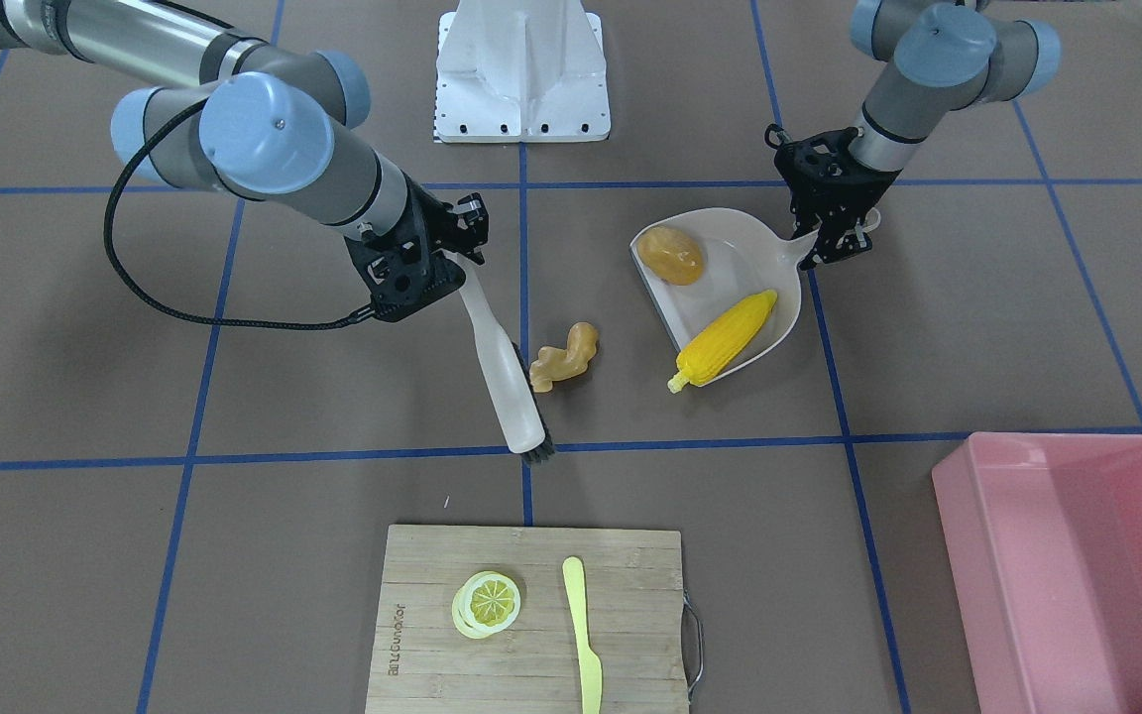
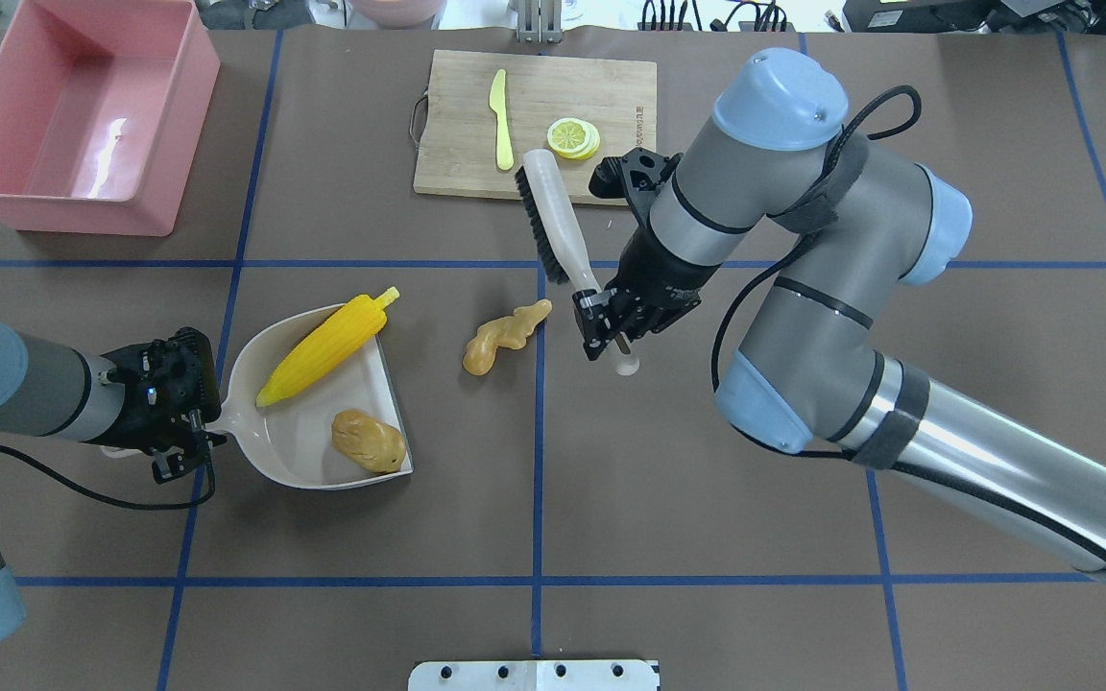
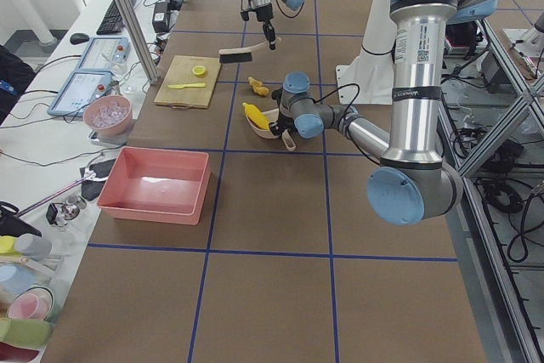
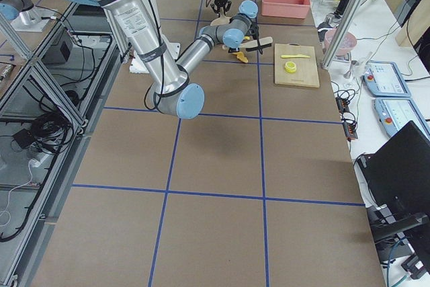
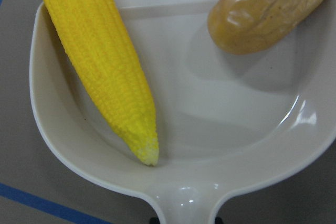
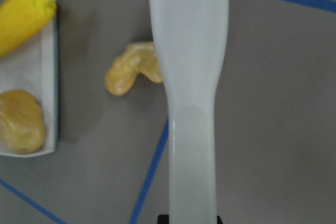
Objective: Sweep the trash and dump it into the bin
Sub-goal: 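Move the brush beyond the ginger with the right gripper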
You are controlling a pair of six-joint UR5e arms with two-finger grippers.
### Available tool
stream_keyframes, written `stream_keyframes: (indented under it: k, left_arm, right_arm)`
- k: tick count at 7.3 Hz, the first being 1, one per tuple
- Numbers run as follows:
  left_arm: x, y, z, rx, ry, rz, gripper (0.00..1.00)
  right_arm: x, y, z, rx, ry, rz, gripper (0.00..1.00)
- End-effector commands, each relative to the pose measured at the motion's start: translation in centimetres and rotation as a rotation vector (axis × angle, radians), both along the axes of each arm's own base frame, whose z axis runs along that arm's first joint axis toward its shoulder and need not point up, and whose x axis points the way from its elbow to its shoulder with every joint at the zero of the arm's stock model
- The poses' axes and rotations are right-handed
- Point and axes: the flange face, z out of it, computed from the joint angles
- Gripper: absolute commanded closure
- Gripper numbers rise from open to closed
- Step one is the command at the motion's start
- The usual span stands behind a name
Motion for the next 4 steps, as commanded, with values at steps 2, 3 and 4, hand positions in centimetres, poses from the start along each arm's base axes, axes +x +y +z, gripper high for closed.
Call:
stream_keyframes:
  k: [2, 3, 4]
  left_arm:
    - [0.8, -0.6, -2.3, -0.022, -0.039, -0.003, 1.00]
    - [1.1, -0.9, -2.9, -0.026, -0.050, 0.000, 1.00]
    - [1.3, -1.0, -3.6, -0.029, -0.061, 0.000, 1.00]
  right_arm:
    - [-1.2, 7.4, 3.3, 0.151, 0.294, -0.119, 1.00]
    - [-1.5, 7.0, 4.1, 0.148, 0.315, -0.115, 1.00]
    - [-3.5, 5.8, 5.0, 0.144, 0.363, -0.103, 1.00]
